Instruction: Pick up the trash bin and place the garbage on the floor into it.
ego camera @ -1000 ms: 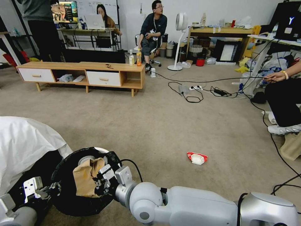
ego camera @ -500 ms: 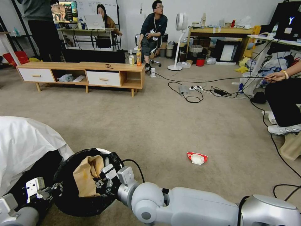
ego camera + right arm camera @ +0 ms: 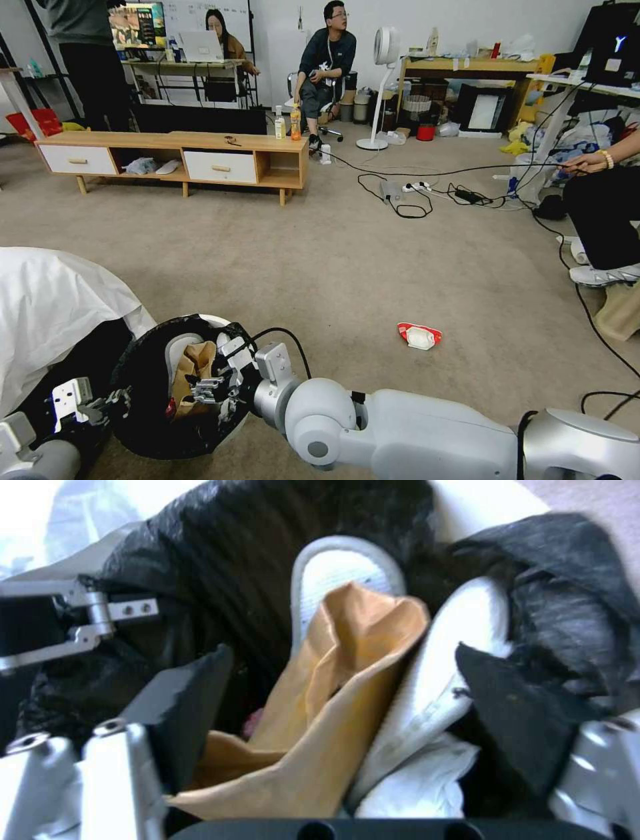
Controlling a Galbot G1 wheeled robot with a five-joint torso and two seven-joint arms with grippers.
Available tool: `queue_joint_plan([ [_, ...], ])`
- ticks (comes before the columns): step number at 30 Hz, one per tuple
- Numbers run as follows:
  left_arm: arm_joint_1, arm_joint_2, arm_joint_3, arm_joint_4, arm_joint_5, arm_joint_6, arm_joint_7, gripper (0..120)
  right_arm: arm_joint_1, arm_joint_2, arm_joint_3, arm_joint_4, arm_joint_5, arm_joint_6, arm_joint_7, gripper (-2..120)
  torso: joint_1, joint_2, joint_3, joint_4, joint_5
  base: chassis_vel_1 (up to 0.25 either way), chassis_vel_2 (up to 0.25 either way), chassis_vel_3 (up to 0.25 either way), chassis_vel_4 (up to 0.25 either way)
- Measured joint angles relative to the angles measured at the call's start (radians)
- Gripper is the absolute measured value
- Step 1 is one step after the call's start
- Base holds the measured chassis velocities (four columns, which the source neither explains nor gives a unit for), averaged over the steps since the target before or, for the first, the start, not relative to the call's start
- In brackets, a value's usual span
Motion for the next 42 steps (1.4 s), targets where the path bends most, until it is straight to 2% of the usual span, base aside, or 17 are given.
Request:
queue_joint_plan([
  [6,-0.002,0.001,0.001,0.01,0.004,0.0,0.0,1,0.026,-0.033,0.036,0.086,0.033,-0.016,0.039,93,0.0,0.0,0.0,0.0,0.0,0.0,0.0,0.0,0.0],
  [15,0.002,-0.002,-0.003,0.013,0.006,0.0,0.001,1,0.04,-0.041,0.074,0.144,0.057,-0.027,0.059,93,0.0,0.0,0.0,0.0,0.0,0.0,0.0,0.0,0.0],
  [23,0.009,-0.004,-0.008,0.014,0.01,0.0,0.002,1,0.027,-0.092,0.172,0.23,0.085,-0.039,0.074,93,0.0,0.0,0.0,0.0001,0.0,0.0,0.0,0.0,0.0],
  [26,0.011,-0.005,-0.011,0.013,0.013,0.0,0.002,1,0.009,-0.124,0.237,0.265,0.087,-0.04,0.073,93,0.0,0.0,0.0,-0.0001,0.0001,0.0,0.0,0.0,0.0],
  [29,0.016,-0.005,-0.014,0.01,0.017,0.0,0.003,1,-0.047,-0.195,0.368,0.305,0.079,-0.033,0.054,93,0.0,0.0,0.0,-0.0001,0.0002,0.0,0.0,0.0,0.0],
  [34,0.022,-0.01,-0.019,0.01,0.031,0.0,0.01,1,-0.105,-0.252,0.447,0.323,0.025,0.007,0.033,93,0.0,0.0,0.0,-0.0004,0.0002,0.0,0.0,0.0,0.0],
  [36,0.033,-0.028,-0.03,0.008,0.043,0.0,0.016,1,-0.188,-0.3,0.568,0.338,-0.032,0.043,0.017,96,0.0,0.0,0.0,0.0003,0.0002,0.0,0.0,0.0,0.0],
  [38,0.034,-0.031,-0.031,0.006,0.045,0.0,0.017,1,-0.209,-0.308,0.599,0.34,-0.052,0.052,0.013,96,0.0,0.0,0.0,0.0003,0.0001,0.0,0.0,0.0,0.0],
  [39,0.035,-0.037,-0.031,0.004,0.048,0.0,0.019,1,-0.259,-0.323,0.682,0.342,-0.106,0.074,-0.005,96,0.0,0.0,0.0,0.0002,0.0004,0.0,0.0,0.0,0.0],
  [41,0.035,-0.039,-0.031,0.003,0.05,0.0,0.019,1,-0.285,-0.331,0.729,0.342,-0.133,0.083,-0.015,97,0.0,0.0,0.0,-0.0001,0.0003,0.0,0.0,0.0,0.0],
  [42,0.035,-0.047,-0.03,0.002,0.058,0.0,0.022,1,-0.359,-0.345,0.847,0.347,-0.194,0.109,-0.04,98,0.0,0.0,0.0,0.0,0.0002,0.0,0.0,0.0,0.0],
])
